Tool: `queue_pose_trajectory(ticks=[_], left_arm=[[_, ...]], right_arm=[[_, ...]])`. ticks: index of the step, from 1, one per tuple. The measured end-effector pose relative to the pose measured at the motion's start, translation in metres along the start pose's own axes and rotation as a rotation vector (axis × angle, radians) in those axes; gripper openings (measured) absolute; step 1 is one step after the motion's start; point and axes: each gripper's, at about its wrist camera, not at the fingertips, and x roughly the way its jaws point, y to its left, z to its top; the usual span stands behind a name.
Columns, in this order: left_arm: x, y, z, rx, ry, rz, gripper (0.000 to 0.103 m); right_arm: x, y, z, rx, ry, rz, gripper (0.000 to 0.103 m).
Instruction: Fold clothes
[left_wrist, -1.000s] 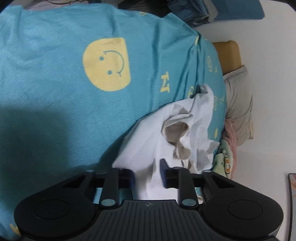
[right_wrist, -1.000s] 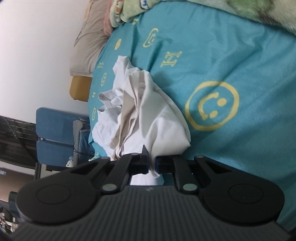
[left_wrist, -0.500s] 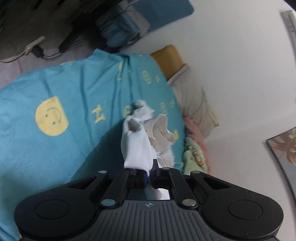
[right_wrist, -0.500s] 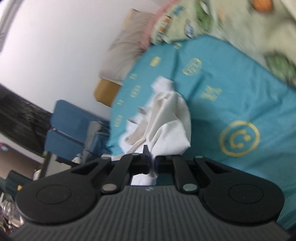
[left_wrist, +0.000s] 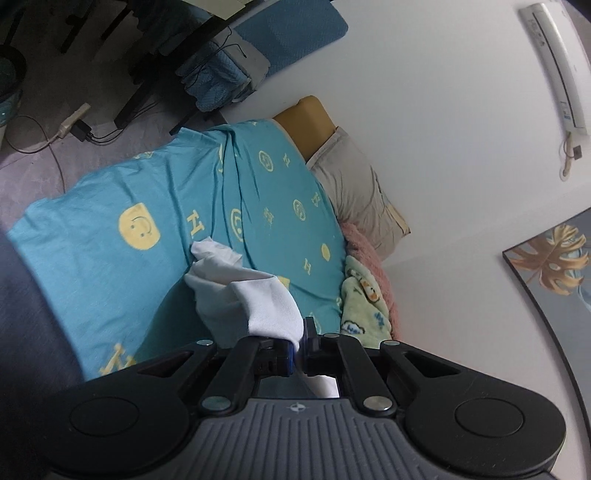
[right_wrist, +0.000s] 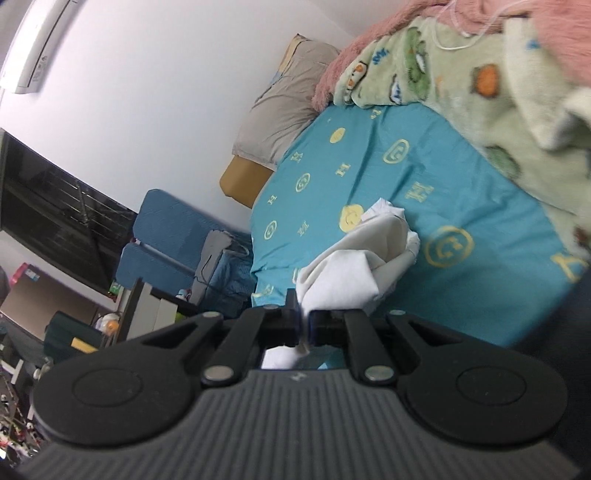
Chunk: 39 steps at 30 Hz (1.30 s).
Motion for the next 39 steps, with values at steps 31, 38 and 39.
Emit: queue_pose_trajectory(ticks=[31, 38, 39], left_arm=[[0.282, 0.025, 0.065, 0.194, 0.083, 0.296, 0.005], [0.318, 0.037, 0.077, 0.248, 0.135, 0.33, 0.006], [0.321, 0.038, 0.076, 0.266, 0.14, 0.331, 0.007]], right_arm=[[0.264, -0.067, 0.079, -0.03, 0.176, -0.114, 0.01], [0.311, -0.081, 0.084, -0.062, 0.234, -0.127, 0.011], [0.313, -0.084, 0.084, -0.059, 0.244, -0.131, 0.011]])
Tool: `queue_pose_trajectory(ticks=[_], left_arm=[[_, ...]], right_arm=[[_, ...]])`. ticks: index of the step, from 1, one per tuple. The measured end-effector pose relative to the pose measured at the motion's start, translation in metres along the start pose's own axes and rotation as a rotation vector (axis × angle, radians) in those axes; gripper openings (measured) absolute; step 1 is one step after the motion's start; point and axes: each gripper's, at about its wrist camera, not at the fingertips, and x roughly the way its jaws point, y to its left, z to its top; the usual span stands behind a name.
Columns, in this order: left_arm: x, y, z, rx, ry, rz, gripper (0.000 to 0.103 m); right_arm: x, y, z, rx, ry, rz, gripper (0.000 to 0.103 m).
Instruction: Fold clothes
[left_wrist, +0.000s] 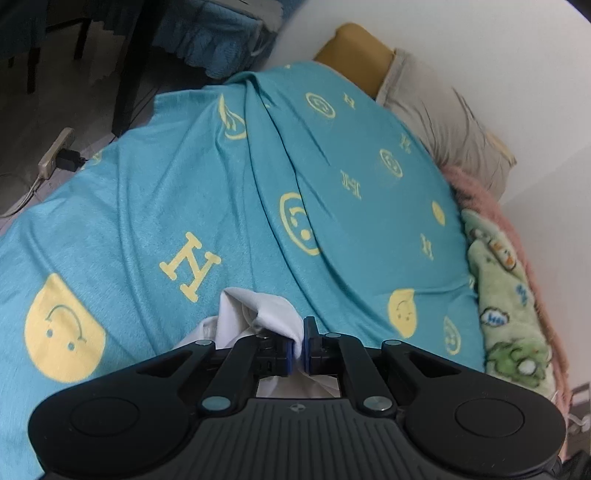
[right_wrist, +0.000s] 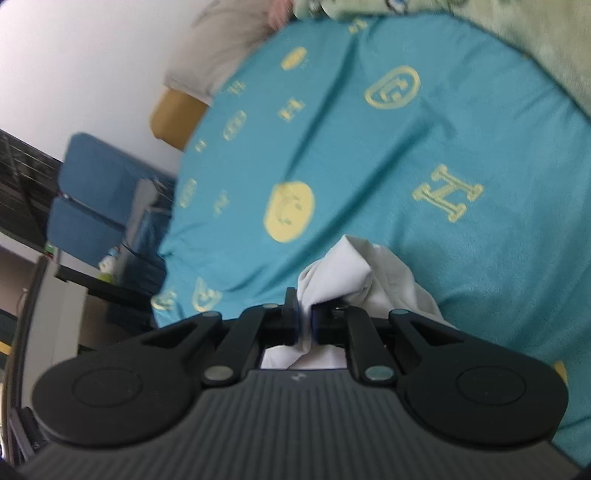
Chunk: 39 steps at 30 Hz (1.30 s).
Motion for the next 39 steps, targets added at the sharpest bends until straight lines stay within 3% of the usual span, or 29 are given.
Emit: queue_pose_trajectory(ticks=[3, 5, 7, 8, 10, 11, 13, 17, 18, 22, 25, 34, 39], left_arm=[[0.003, -0.003, -0.003, 0.06, 0.0, 0.009, 0.014], [0.002, -0.009, -0.005, 0.114, -0.009, 0.015, 0.027], [-0.003, -0.015, -0.007, 0.172, -0.031, 0.021, 0.054], [-0.007, -0.019, -0.008, 0.203, -0.05, 0.026, 0.06], [-0.016, -0.028, -0.014, 0.276, -0.092, 0.044, 0.083], [-0.018, -0.031, -0.017, 0.308, -0.1, 0.047, 0.085], [-0.021, -0.036, -0.023, 0.364, -0.102, 0.045, 0.085], [-0.01, -0.041, -0.035, 0.437, -0.063, 0.07, 0.085], [-0.004, -0.04, -0.038, 0.441, -0.043, 0.072, 0.085], [0.021, -0.033, -0.047, 0.472, 0.029, 0.109, 0.085], [0.027, -0.028, -0.05, 0.484, 0.041, 0.112, 0.085], [-0.026, -0.036, -0.075, 0.495, 0.026, 0.083, 0.085], [-0.052, -0.036, -0.096, 0.495, 0.044, 0.135, 0.087]], right_arm=[[0.004, -0.004, 0.0, -0.006, 0.021, -0.004, 0.02], [-0.002, 0.003, -0.003, -0.035, 0.006, 0.029, 0.071], [-0.01, 0.011, -0.007, -0.069, -0.007, 0.063, 0.084], [-0.015, 0.016, -0.01, -0.1, -0.008, 0.072, 0.082], [-0.027, 0.025, -0.018, -0.171, -0.021, 0.078, 0.082], [-0.033, 0.027, -0.023, -0.212, -0.028, 0.074, 0.082], [-0.041, 0.031, -0.032, -0.298, -0.036, 0.056, 0.079], [-0.032, 0.035, -0.04, -0.434, -0.016, -0.019, 0.051], [-0.024, 0.036, -0.039, -0.457, -0.01, -0.036, 0.049], [0.007, 0.035, -0.034, -0.531, -0.003, -0.114, 0.045], [0.014, 0.028, -0.036, -0.511, 0.01, -0.121, 0.045], [-0.038, 0.046, -0.062, -0.595, -0.051, -0.136, 0.046], [-0.065, 0.046, -0.086, -0.607, -0.049, -0.192, 0.047]])
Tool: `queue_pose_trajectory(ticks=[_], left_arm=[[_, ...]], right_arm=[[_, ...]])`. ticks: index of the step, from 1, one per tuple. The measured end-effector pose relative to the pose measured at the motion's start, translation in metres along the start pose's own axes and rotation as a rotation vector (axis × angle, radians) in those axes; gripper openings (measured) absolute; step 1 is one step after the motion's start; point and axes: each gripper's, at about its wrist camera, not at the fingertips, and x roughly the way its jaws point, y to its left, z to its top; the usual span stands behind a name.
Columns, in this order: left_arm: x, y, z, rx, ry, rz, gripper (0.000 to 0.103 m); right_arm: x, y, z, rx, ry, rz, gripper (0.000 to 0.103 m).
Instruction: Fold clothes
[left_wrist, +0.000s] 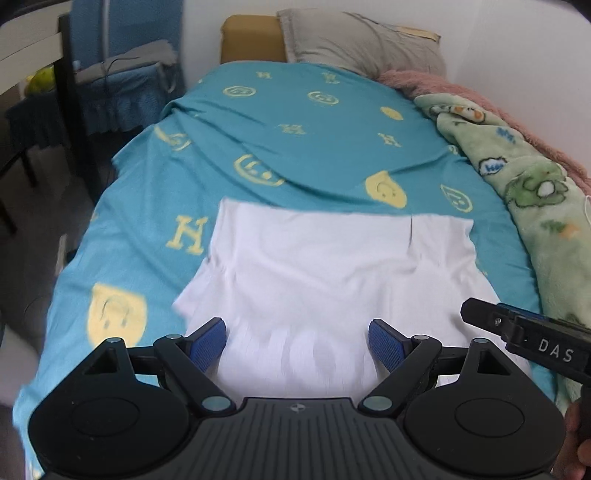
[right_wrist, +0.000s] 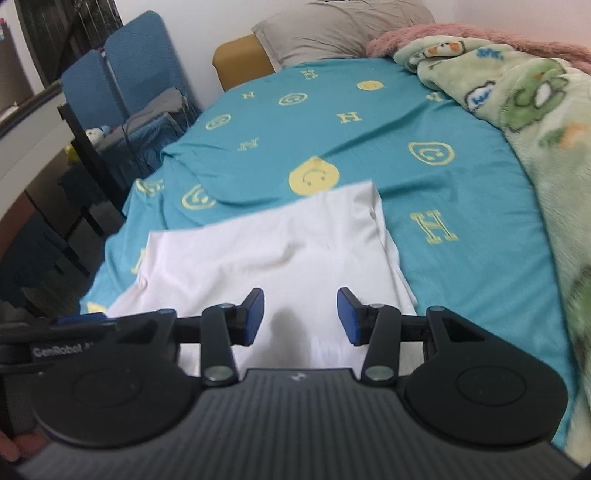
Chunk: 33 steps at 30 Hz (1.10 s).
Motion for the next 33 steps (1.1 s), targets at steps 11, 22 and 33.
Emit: queue_pose_trajectory(ticks=[11, 22, 33], left_arm=[[-0.034, 0.058, -0.031, -0.376, 0.113, -0.216, 0.09], [0.019, 0.104, -0.059, -0.778, 0.286, -0.382, 0.092], [0.017, 0.077, -0.033, -0.644, 0.185, -0.305, 0.042]], right_arm=[[0.017, 0.0, -0.02, -0.003, 0.092, -0.031, 0.046], [0.016, 0.0, -0.019, 0.045, 0.096, -0.03, 0.047], [-0.019, -0.029, -0.006, 0.339, 0.022, 0.137, 0.049]])
